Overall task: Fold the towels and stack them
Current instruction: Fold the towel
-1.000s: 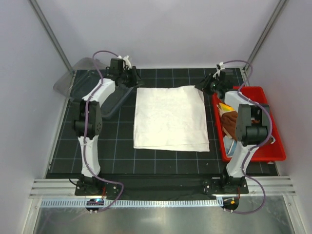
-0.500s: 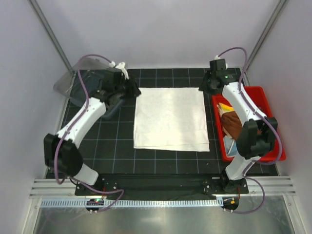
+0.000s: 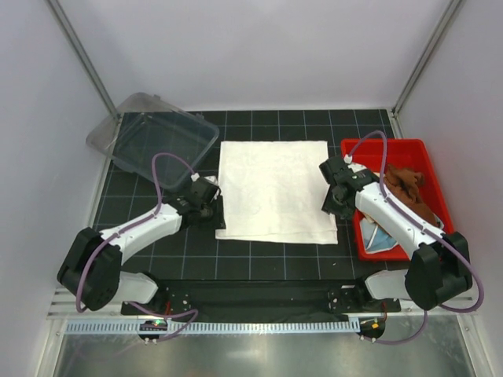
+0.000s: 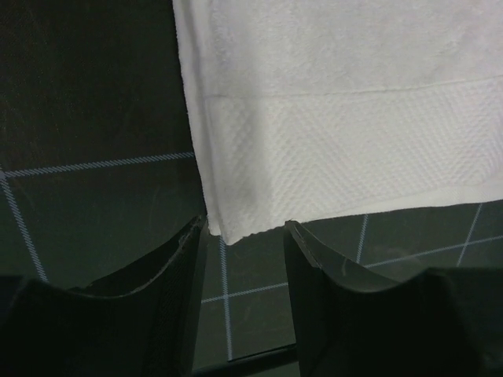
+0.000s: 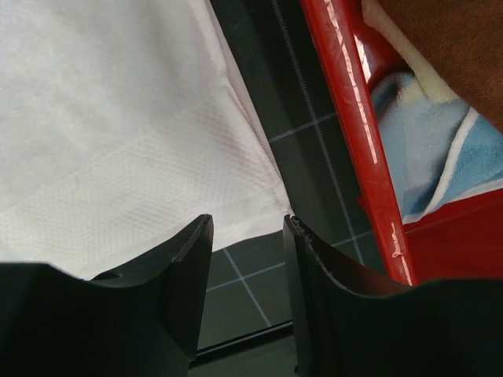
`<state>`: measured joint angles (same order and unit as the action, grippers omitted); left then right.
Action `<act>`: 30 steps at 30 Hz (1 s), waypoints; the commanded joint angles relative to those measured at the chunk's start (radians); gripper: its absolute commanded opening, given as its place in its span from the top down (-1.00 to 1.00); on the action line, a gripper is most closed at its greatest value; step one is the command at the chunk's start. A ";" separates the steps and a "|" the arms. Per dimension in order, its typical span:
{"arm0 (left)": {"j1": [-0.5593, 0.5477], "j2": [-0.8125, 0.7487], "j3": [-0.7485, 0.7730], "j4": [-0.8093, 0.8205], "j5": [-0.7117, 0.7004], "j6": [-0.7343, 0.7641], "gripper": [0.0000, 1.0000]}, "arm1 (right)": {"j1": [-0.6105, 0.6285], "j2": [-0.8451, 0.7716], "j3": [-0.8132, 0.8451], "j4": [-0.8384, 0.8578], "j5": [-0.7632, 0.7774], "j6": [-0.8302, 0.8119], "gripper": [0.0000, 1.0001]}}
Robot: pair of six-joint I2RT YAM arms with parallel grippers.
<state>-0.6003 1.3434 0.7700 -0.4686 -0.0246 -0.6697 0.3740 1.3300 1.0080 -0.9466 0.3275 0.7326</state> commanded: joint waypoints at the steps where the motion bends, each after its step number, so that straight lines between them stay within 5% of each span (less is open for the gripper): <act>1: -0.004 0.002 -0.006 0.085 -0.043 -0.039 0.06 | 0.017 -0.028 -0.063 0.017 0.094 0.068 0.03; 17: -0.003 0.126 -0.047 0.139 -0.117 -0.093 0.28 | 0.011 -0.038 -0.279 0.318 0.105 0.179 -0.01; 30: -0.003 0.143 -0.052 0.120 -0.156 -0.100 0.34 | 0.009 -0.089 -0.394 0.387 0.104 0.263 0.05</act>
<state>-0.6022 1.4761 0.7414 -0.3588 -0.1261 -0.7578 0.3885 1.2629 0.6331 -0.6132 0.4042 0.9489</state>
